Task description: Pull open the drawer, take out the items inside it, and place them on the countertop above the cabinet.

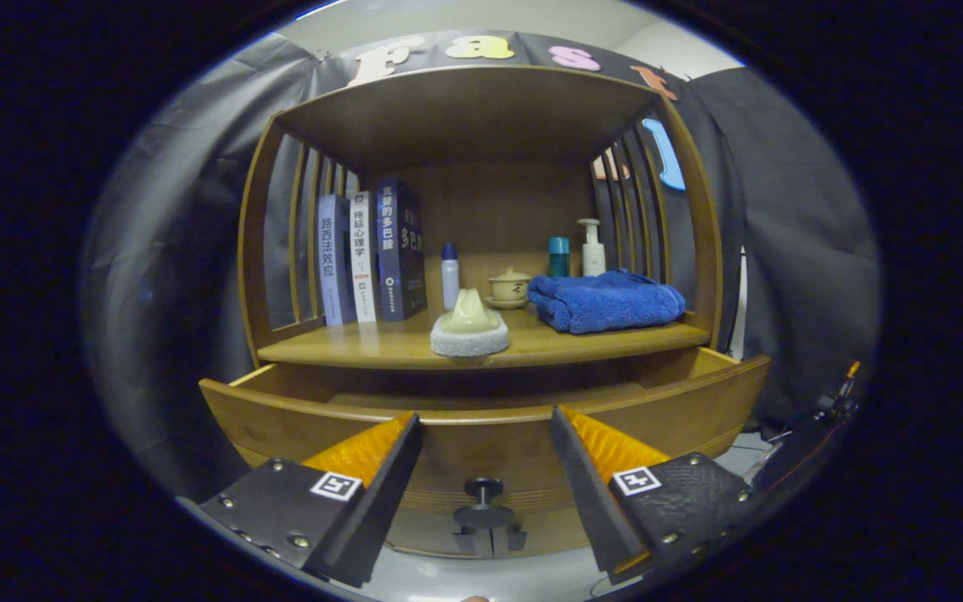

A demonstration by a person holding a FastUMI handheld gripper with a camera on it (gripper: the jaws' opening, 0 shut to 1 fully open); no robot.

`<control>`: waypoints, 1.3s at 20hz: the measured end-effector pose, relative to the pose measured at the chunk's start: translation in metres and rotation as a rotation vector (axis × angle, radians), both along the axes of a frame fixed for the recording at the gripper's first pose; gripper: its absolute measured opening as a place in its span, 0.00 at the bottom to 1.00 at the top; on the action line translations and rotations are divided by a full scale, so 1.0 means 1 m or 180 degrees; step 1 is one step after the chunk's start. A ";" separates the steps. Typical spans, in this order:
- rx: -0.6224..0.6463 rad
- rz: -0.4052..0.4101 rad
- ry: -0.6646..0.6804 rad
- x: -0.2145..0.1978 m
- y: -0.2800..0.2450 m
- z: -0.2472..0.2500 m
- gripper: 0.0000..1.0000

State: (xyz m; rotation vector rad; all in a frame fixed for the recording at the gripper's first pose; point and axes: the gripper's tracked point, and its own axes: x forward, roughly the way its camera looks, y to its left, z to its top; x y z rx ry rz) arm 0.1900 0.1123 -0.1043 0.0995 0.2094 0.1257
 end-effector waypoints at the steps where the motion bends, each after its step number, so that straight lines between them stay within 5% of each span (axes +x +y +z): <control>1: 0.0010 -0.0006 0.0008 0.004 0.001 0.000 0.94; 26: 0.0075 -0.0022 0.0251 0.074 0.003 -0.008 0.94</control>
